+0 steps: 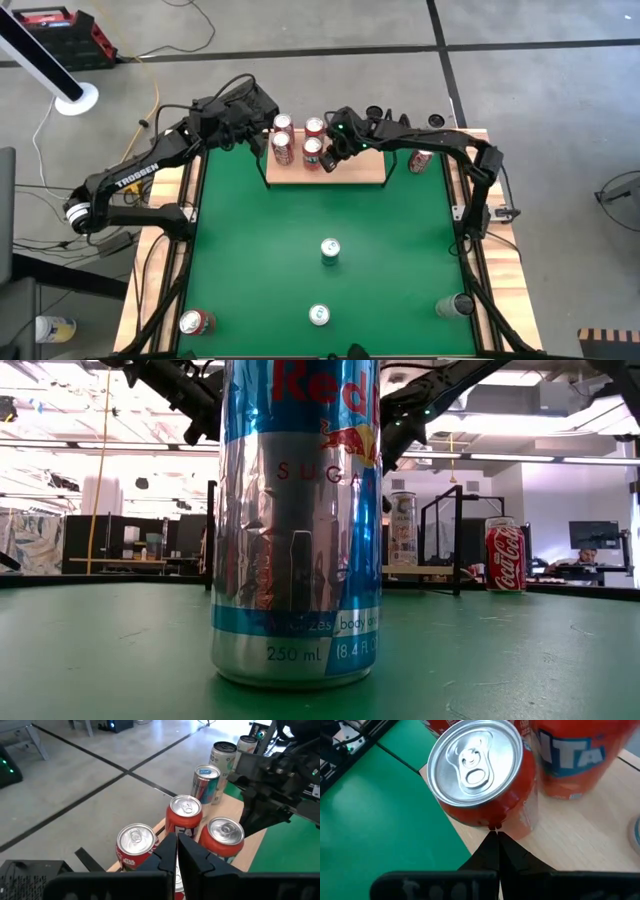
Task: Place canned beverage on shelf
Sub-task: Put the right orange soda can on the shelf, then put the top blue soda can on the shelf
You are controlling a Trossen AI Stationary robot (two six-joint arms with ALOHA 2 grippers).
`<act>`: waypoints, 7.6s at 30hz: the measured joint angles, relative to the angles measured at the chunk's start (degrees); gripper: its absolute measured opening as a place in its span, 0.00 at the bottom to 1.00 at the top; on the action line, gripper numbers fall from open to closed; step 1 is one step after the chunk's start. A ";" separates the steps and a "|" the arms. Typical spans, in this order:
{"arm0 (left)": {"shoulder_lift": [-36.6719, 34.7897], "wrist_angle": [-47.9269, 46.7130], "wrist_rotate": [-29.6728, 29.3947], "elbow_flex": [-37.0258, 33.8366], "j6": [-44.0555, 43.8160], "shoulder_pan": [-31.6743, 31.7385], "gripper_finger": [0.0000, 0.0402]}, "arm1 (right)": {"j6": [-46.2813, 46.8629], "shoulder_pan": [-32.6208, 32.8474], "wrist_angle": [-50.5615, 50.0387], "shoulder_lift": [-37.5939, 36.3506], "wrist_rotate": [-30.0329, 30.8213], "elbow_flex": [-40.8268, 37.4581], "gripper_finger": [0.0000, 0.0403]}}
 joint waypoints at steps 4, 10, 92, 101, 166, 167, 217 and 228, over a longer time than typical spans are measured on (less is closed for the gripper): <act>0.00 -0.02 0.02 0.00 0.20 0.00 0.00 | -1.00 -0.33 -1.72 1.64 -0.15 2.57 0.04; 0.00 -0.84 0.02 0.00 0.51 0.00 0.00 | -1.72 0.43 -7.23 1.66 -0.20 5.17 0.05; 0.00 -3.30 25.37 0.04 2.87 1.10 0.00 | 9.12 39.78 -16.33 -14.33 11.40 8.06 0.27; 0.01 -5.03 25.31 0.04 1.86 -0.26 0.00 | 9.92 42.49 -20.32 -11.05 18.08 8.16 0.65; 0.02 -7.55 25.12 0.04 5.95 -0.35 0.00 | -11.30 25.21 -40.70 0.51 14.64 22.38 0.65; 0.02 -7.38 25.38 0.04 5.91 -0.35 0.00 | -12.24 23.81 -41.51 0.53 13.86 23.21 0.65; -0.17 -2.37 11.52 0.04 -2.03 -0.37 0.00 | -32.44 -7.50 -30.26 -0.32 1.88 15.46 0.67; -0.17 -2.40 11.97 0.04 -2.03 -0.37 0.00 | -31.67 -7.30 -29.27 -0.34 1.81 15.50 0.92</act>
